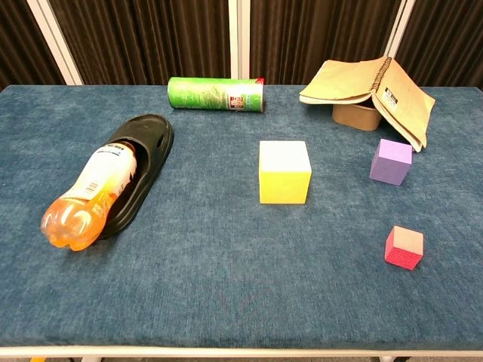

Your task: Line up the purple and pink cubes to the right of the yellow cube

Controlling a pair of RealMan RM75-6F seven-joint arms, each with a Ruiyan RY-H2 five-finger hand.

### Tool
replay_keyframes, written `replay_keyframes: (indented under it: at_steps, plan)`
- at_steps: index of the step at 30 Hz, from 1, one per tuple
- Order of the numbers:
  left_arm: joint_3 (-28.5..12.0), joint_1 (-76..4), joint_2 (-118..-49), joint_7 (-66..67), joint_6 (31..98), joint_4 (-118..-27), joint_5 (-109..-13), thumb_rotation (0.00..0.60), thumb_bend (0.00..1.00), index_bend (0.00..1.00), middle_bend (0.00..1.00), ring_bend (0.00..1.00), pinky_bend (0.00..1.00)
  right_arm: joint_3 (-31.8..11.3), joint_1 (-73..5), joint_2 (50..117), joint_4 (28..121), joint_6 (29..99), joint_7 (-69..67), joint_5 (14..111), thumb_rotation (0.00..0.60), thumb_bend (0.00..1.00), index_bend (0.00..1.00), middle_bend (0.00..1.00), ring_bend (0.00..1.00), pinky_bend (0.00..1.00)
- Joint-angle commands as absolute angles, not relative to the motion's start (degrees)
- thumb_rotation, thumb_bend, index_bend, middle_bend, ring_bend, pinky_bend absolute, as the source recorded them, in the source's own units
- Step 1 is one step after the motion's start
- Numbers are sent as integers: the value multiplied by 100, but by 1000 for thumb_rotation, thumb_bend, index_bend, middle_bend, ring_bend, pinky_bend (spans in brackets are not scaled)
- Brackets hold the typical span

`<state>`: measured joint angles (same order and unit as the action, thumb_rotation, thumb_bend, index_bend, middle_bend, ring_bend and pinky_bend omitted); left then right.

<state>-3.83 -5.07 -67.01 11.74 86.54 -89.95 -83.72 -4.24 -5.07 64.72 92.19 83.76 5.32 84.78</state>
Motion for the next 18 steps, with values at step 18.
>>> replay_keyframes:
  at_steps: [18]
  plan:
    - [-325,-407,-6702,1175,8825,-9074,-8468,600,0,169,200,146,166,-316,-961,6190,9663,7937,-240,9173,600,119,5,157,0,0]
